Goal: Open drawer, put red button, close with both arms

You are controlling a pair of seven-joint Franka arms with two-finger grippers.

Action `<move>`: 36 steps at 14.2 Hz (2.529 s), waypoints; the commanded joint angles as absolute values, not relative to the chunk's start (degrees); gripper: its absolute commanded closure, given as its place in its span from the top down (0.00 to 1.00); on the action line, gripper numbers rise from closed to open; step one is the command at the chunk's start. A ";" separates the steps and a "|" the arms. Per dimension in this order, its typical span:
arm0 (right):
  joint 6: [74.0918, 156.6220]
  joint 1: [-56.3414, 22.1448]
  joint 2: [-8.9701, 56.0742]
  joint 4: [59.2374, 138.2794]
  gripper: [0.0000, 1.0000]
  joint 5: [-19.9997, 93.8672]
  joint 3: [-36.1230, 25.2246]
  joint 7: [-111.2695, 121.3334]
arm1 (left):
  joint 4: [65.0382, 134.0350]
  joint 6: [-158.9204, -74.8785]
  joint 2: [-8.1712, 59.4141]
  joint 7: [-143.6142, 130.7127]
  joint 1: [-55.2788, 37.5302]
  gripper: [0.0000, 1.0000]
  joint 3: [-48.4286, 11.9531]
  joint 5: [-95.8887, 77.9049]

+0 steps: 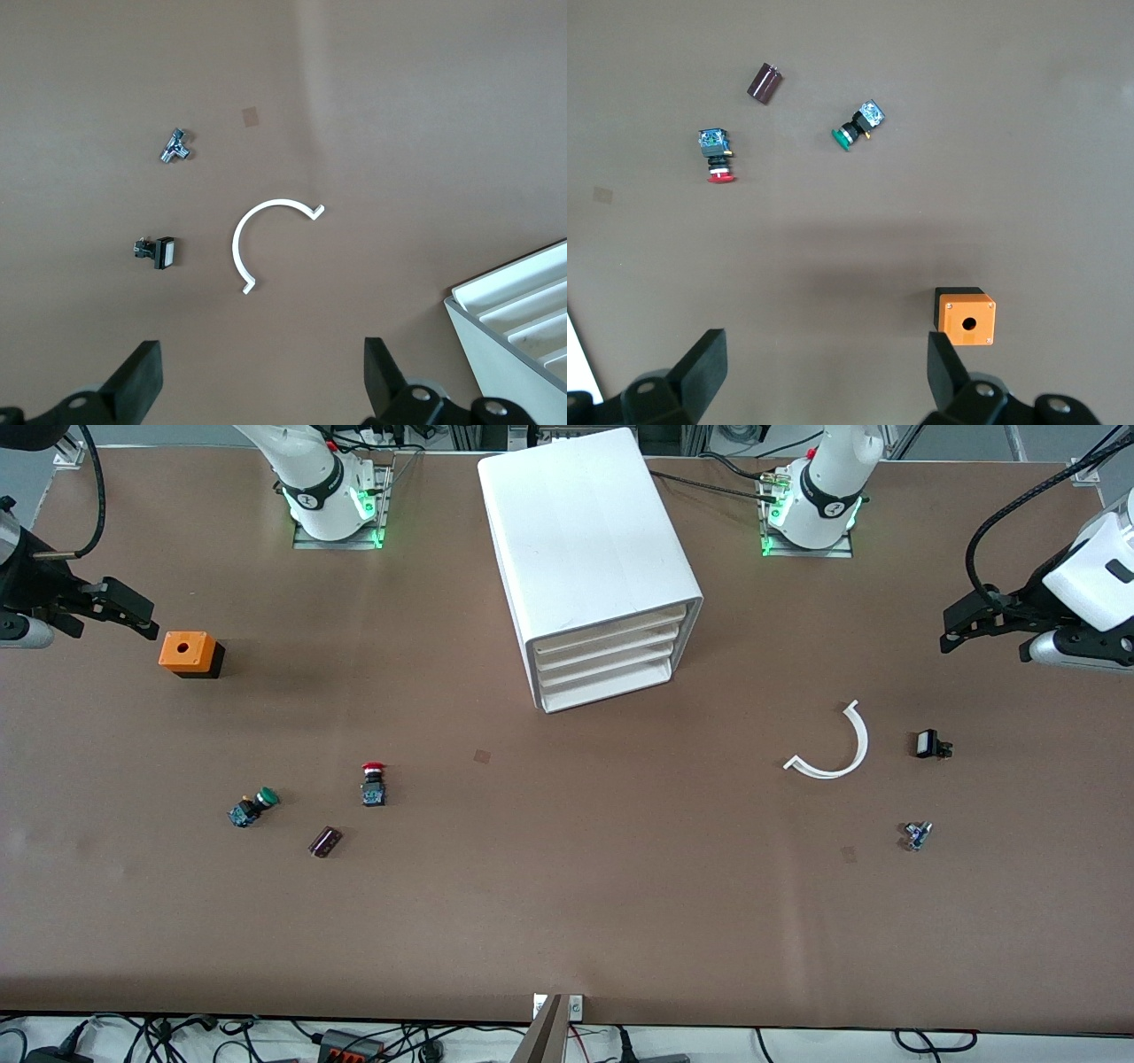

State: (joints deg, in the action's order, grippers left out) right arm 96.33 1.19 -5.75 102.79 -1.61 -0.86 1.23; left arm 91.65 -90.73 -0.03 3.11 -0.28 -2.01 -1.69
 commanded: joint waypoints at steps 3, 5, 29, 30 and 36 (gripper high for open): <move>95.45 1.76 -5.54 101.69 1.00 -1.32 -0.35 2.37 | 89.56 -89.30 1.05 3.60 -0.35 1.00 -2.02 -2.37; 95.54 1.76 -5.54 101.69 1.00 -1.32 -0.35 2.20 | 89.56 -89.04 1.05 3.60 -0.35 1.00 -2.02 -2.37; 97.03 -4.91 6.59 95.28 1.00 -1.67 0.18 1.41 | 90.61 -73.98 18.61 19.50 0.27 1.00 -5.54 -32.84; 96.86 -5.44 6.59 95.19 1.00 -1.41 0.18 1.32 | 90.79 -77.40 19.76 19.69 -0.87 1.00 -6.32 -33.65; 96.94 -5.80 7.64 95.19 1.00 1.58 0.26 1.84 | 105.52 -100.51 19.95 30.98 -2.72 1.00 -12.74 -39.96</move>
